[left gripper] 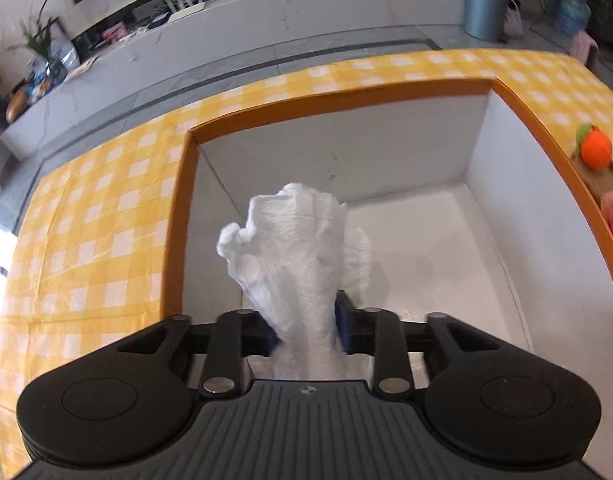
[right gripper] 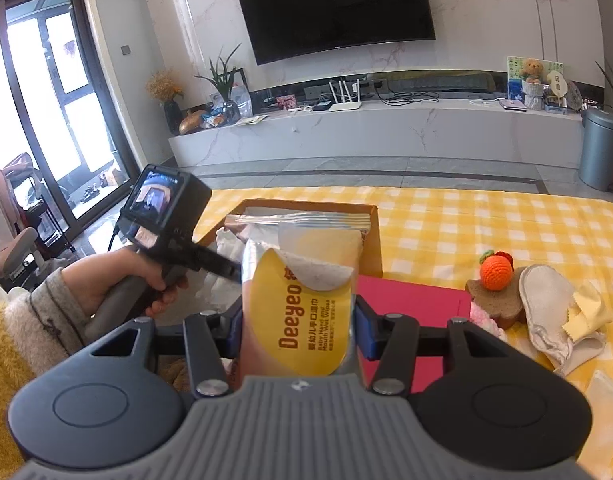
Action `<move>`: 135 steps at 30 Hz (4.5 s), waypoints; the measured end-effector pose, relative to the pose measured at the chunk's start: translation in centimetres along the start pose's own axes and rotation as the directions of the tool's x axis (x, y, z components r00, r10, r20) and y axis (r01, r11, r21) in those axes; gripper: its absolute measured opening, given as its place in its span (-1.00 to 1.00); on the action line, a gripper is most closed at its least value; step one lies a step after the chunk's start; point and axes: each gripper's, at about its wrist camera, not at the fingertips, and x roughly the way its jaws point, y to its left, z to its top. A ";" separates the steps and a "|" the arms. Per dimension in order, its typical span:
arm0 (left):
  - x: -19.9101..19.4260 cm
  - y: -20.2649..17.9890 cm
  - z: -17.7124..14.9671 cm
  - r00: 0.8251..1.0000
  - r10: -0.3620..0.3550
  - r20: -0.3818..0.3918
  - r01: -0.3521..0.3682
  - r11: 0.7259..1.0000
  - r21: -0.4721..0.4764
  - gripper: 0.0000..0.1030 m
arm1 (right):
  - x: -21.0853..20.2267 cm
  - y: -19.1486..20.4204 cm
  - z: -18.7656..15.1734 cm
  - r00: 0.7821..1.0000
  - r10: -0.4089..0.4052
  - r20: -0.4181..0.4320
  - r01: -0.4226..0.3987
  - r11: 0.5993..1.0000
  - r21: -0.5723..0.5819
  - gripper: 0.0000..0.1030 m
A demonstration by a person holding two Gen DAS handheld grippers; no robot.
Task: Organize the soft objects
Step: 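Open the left tool to drop the tissue into the orange box, then lower the snack bag into the orange box and open the right tool, then move both tools back over the remaining items on the mat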
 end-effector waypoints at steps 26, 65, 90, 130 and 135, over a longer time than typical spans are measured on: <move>-12.1 6.7 -6.1 0.920 0.092 0.380 0.123 0.854 -0.506 0.72 | 9.8 5.3 5.2 0.990 -0.043 -0.133 0.051 0.997 0.059 0.01; -11.9 9.4 -9.1 0.918 0.042 0.394 0.182 0.839 -0.513 0.71 | 20.5 8.5 4.6 0.899 -0.355 -0.256 0.250 0.896 -0.366 0.69; -19.7 4.9 -8.2 0.831 -0.104 0.546 0.321 0.892 -0.318 0.69 | 4.2 4.6 5.9 0.958 -0.286 0.000 0.272 0.911 -0.309 0.85; -10.7 -26.2 -1.1 0.922 -0.244 0.301 0.290 0.950 -0.118 0.60 | -8.0 -20.5 -6.8 0.809 -0.579 -0.098 0.582 0.767 0.270 0.95; -9.1 -28.7 -1.3 0.936 -0.068 0.346 0.161 0.956 -0.247 0.61 | -10.1 -22.8 -8.1 0.741 -0.658 -0.133 0.659 0.675 0.333 0.95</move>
